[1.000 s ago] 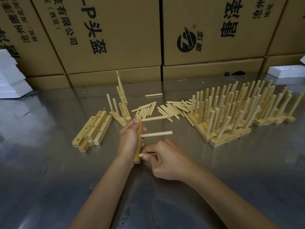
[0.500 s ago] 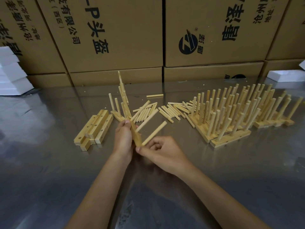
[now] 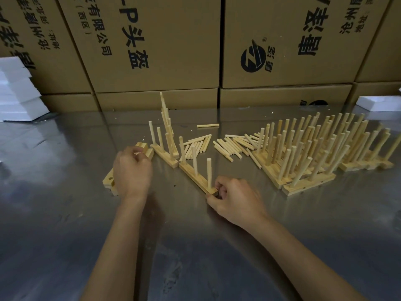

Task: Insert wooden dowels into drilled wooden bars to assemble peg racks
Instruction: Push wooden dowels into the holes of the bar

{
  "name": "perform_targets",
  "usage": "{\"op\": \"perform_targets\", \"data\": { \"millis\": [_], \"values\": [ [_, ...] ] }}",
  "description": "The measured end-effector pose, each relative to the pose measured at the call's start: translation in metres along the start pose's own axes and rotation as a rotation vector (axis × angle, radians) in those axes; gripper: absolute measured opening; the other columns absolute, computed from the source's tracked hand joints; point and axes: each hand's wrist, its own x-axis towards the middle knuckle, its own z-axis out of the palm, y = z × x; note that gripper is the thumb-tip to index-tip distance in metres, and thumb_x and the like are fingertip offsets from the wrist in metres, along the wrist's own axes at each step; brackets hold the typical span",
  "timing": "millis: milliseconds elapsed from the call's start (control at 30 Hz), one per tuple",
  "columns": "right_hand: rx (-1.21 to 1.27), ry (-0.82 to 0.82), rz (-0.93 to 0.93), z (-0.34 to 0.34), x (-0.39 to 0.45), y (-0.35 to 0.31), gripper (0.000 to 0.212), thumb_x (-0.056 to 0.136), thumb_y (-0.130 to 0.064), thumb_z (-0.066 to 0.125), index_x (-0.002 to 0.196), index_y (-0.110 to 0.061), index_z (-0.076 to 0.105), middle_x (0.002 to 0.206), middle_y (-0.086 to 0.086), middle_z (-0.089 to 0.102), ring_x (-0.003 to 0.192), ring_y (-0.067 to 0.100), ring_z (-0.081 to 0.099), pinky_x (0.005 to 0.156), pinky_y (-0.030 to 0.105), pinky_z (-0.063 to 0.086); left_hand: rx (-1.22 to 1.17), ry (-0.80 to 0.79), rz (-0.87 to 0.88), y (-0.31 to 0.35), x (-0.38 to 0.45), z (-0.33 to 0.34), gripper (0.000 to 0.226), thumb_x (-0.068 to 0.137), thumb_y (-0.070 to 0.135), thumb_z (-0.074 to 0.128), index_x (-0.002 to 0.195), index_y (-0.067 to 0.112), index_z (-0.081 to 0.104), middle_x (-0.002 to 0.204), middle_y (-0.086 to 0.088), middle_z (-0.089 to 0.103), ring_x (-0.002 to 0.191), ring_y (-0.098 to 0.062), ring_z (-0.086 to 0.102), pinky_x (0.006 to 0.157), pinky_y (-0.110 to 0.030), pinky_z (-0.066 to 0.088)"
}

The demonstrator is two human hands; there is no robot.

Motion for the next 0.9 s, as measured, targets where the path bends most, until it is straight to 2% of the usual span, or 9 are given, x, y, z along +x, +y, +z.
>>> {"op": "perform_targets", "data": {
  "millis": [100, 233, 367, 467, 533, 633, 700, 800, 900],
  "values": [
    [-0.017, 0.018, -0.018, 0.002, 0.000, -0.001, 0.023, 0.084, -0.044, 0.063, 0.079, -0.023, 0.055, 0.059, -0.009, 0.051, 0.060, 0.010, 0.053, 0.051, 0.025, 0.032, 0.164, 0.034, 0.057, -0.004, 0.002, -0.004, 0.034, 0.092, 0.007, 0.047, 0.118, 0.007, 0.069, 0.123, -0.023, 0.058, 0.120, -0.041, 0.045, 0.100, -0.044, 0.034],
    [-0.021, 0.028, -0.018, 0.008, 0.005, -0.003, 0.025, 0.086, -0.050, 0.062, 0.084, -0.025, 0.058, 0.062, -0.011, 0.052, 0.067, 0.011, 0.055, 0.055, 0.027, 0.036, 0.394, -0.032, 0.079, -0.012, 0.002, -0.006, 0.036, 0.092, 0.013, 0.053, 0.126, 0.006, 0.065, 0.130, -0.023, 0.053, 0.123, -0.039, 0.040, 0.101, -0.046, 0.030],
    [-0.013, 0.049, -0.040, 0.019, 0.010, -0.005, 0.028, 0.088, -0.056, 0.061, 0.090, -0.028, 0.063, 0.062, -0.015, 0.045, 0.069, 0.008, 0.052, 0.060, 0.028, 0.035, 0.504, -0.098, 0.092, -0.016, 0.001, -0.002, 0.036, 0.091, 0.012, 0.056, 0.125, 0.003, 0.066, 0.129, -0.022, 0.053, 0.122, -0.040, 0.040, 0.100, -0.047, 0.030],
    [-0.008, 0.059, -0.071, 0.026, 0.017, -0.008, 0.033, 0.087, -0.061, 0.061, 0.096, -0.030, 0.066, 0.066, -0.017, 0.044, 0.072, 0.007, 0.049, 0.062, 0.027, 0.033, 0.539, -0.083, 0.110, -0.016, 0.001, -0.001, 0.036, 0.088, 0.012, 0.060, 0.123, 0.006, 0.067, 0.126, -0.021, 0.055, 0.120, -0.039, 0.041, 0.099, -0.047, 0.031],
    [-0.023, 0.056, -0.085, 0.030, 0.025, -0.011, 0.036, 0.086, -0.064, 0.059, 0.097, -0.031, 0.067, 0.069, -0.016, 0.049, 0.074, 0.009, 0.054, 0.061, 0.027, 0.033, 0.546, -0.068, 0.109, -0.017, 0.002, -0.002, 0.037, 0.087, 0.012, 0.062, 0.123, 0.010, 0.068, 0.125, -0.020, 0.055, 0.120, -0.038, 0.042, 0.099, -0.046, 0.030],
    [-0.046, 0.044, -0.083, 0.037, 0.040, -0.017, 0.038, 0.085, -0.066, 0.058, 0.095, -0.031, 0.067, 0.061, -0.014, 0.047, 0.073, 0.014, 0.058, 0.060, 0.029, 0.034, 0.553, -0.051, 0.112, -0.016, 0.002, -0.003, 0.036, 0.086, 0.013, 0.063, 0.121, 0.014, 0.069, 0.123, -0.017, 0.055, 0.119, -0.036, 0.041, 0.097, -0.045, 0.029],
    [-0.048, 0.048, -0.063, 0.044, 0.053, -0.024, 0.037, 0.085, -0.066, 0.058, 0.092, -0.031, 0.065, 0.058, -0.013, 0.046, 0.072, 0.016, 0.057, 0.061, 0.030, 0.033, 0.555, -0.047, 0.120, -0.015, 0.002, -0.004, 0.034, 0.086, 0.012, 0.064, 0.119, 0.014, 0.069, 0.122, -0.016, 0.055, 0.117, -0.035, 0.041, 0.097, -0.045, 0.031],
    [-0.056, 0.057, -0.038, 0.054, 0.074, -0.036, 0.034, 0.086, -0.064, 0.059, 0.089, -0.030, 0.062, 0.074, -0.008, 0.060, 0.083, 0.020, 0.062, 0.063, 0.031, 0.031, 0.520, -0.061, 0.127, -0.015, 0.002, -0.005, 0.031, 0.085, 0.005, 0.062, 0.115, 0.009, 0.069, 0.121, -0.018, 0.056, 0.115, -0.037, 0.042, 0.097, -0.045, 0.034],
    [-0.005, 0.059, 0.036, 0.061, 0.093, -0.047, 0.033, 0.085, -0.062, 0.062, 0.082, -0.030, 0.055, 0.074, -0.010, 0.054, 0.087, 0.020, 0.061, 0.064, 0.031, 0.028, 0.487, -0.087, 0.120, -0.015, 0.002, -0.005, 0.032, 0.084, 0.000, 0.060, 0.115, 0.006, 0.067, 0.120, -0.023, 0.057, 0.114, -0.041, 0.044, 0.097, -0.046, 0.036]
  ]
}}
